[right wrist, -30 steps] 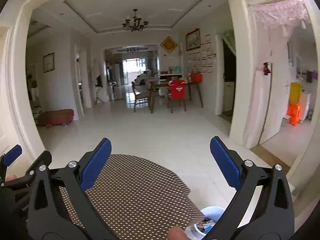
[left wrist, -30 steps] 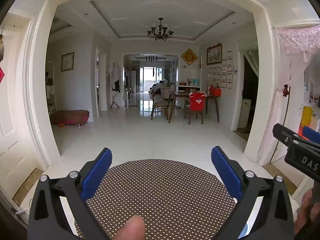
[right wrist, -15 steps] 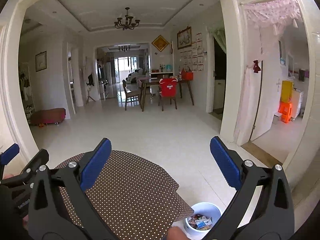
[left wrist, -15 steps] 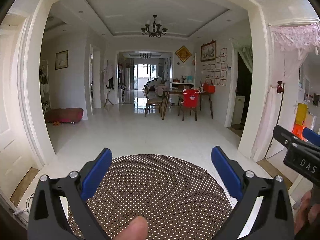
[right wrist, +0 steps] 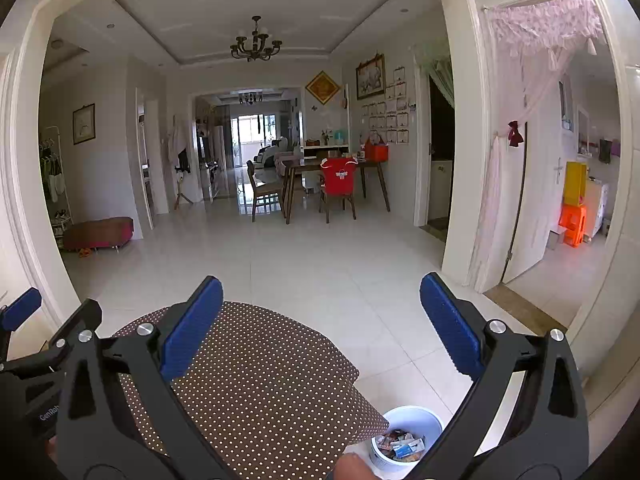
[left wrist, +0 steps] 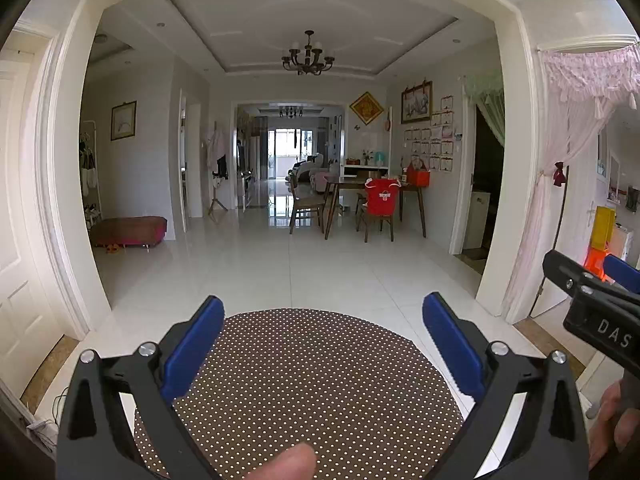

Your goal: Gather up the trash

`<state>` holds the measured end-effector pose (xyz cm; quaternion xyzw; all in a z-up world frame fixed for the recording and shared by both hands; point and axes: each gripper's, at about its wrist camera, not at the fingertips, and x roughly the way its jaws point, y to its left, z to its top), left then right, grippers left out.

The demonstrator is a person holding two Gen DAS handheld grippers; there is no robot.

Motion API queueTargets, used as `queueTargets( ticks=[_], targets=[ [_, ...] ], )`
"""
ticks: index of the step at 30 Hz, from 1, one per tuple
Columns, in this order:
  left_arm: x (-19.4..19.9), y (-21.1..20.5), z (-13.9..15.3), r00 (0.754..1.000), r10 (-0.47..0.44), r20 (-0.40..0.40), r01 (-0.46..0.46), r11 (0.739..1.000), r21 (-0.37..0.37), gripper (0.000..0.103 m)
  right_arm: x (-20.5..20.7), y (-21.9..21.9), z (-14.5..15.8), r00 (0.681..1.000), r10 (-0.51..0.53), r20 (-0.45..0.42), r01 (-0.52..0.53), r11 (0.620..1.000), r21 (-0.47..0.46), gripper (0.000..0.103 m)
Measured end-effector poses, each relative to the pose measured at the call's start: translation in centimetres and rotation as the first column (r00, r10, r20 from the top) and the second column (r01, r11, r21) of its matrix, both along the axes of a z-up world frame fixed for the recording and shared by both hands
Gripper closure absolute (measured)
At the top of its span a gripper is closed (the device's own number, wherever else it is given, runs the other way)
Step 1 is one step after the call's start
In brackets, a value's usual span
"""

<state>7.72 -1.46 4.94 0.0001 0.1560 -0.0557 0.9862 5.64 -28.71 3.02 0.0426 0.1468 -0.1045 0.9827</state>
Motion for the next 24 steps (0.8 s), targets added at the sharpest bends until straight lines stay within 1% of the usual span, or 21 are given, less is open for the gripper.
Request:
queueTargets(
  ticks=[5,9,17,20,24],
  targets=[
    [0.3,0.7,-0.1,1.000,-0.001,-0.006,0.001,1.000,-0.004,0.005,0.1,-0.4,0.0,1.000,0.006,-0.006,-0.006,1.000,0.004,0.006],
    [0.3,0.3,0.0,1.000,-0.001,-0.007,0.001,1.000,-0.006,0.005,0.3,-0.8,0.3,1.000,0.009,-0.007,-0.009,1.000,0.005,0.006],
    [0.2,0.2,-0.2,1.000,-0.005,-0.004,0.005,1.000,-0.018,0.005,0.3,-1.0,0.4,1.000,0.012,-0.007,-0.012,1.000,0.006,0.006],
    [0.1,-0.2,-0.3,1.000,-0.005,0.002,0.005,1.000,-0.007,0.005,0.4,-1.2,0.3,1.000,0.013,-0.006,-0.013,1.000,0.007,0.006],
    [0.1,-0.5,-0.3,1.000,-0.006,0.000,0.006,1.000,-0.013,0.005,0.4,-1.3,0.1,1.000,0.016,-0.008,-0.016,1.000,0.008,0.006]
  ],
)
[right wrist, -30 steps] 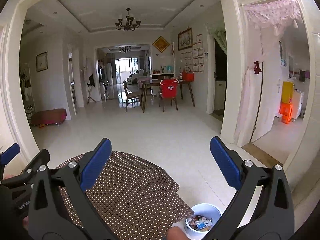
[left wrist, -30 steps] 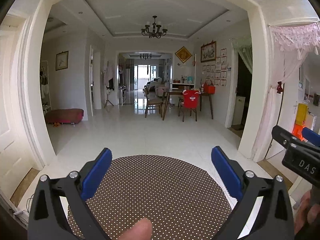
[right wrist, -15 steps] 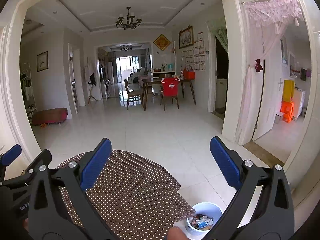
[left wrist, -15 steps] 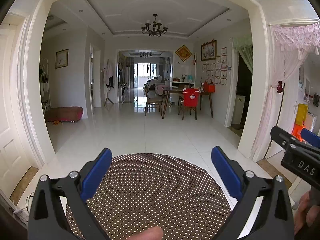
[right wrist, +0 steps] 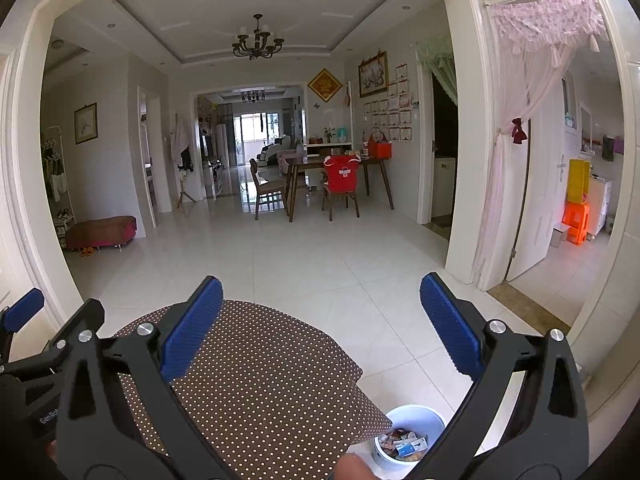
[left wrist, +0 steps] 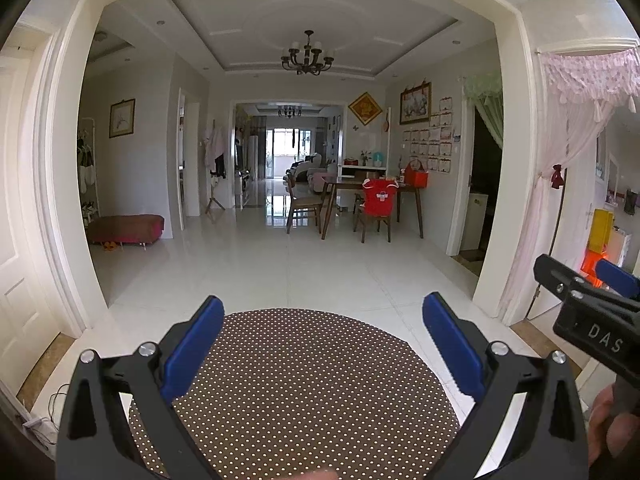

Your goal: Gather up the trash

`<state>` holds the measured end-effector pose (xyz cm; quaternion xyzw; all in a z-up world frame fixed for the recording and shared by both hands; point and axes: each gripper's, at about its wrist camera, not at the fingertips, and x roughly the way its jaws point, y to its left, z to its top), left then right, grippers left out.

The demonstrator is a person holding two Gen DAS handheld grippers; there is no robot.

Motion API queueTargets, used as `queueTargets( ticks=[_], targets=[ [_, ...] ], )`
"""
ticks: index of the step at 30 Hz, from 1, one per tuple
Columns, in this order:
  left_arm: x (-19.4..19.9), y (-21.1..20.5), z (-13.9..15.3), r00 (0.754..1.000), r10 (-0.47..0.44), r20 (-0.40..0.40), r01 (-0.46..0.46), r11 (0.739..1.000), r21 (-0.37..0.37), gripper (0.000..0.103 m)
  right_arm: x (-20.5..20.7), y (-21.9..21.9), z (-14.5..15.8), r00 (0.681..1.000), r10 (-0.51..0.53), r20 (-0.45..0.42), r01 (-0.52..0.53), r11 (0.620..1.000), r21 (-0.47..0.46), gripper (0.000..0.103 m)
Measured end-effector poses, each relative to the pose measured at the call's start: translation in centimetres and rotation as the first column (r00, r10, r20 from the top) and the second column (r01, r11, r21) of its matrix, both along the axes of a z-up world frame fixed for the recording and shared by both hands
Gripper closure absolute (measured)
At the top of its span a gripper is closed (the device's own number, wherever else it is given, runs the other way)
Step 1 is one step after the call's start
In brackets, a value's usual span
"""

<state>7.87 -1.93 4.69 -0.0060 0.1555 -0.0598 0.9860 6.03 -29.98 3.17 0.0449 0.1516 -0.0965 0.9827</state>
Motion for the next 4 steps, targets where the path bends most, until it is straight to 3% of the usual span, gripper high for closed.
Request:
queueTargets(
  ticks=[4],
  targets=[
    [0.04,-0.23,-0.07,1.000,0.006,0.000,-0.006,1.000,0.001,0.005,-0.05,-0.13,-0.21,1.000,0.000,0.001,0.000,1.000,0.001,0.006]
  ],
)
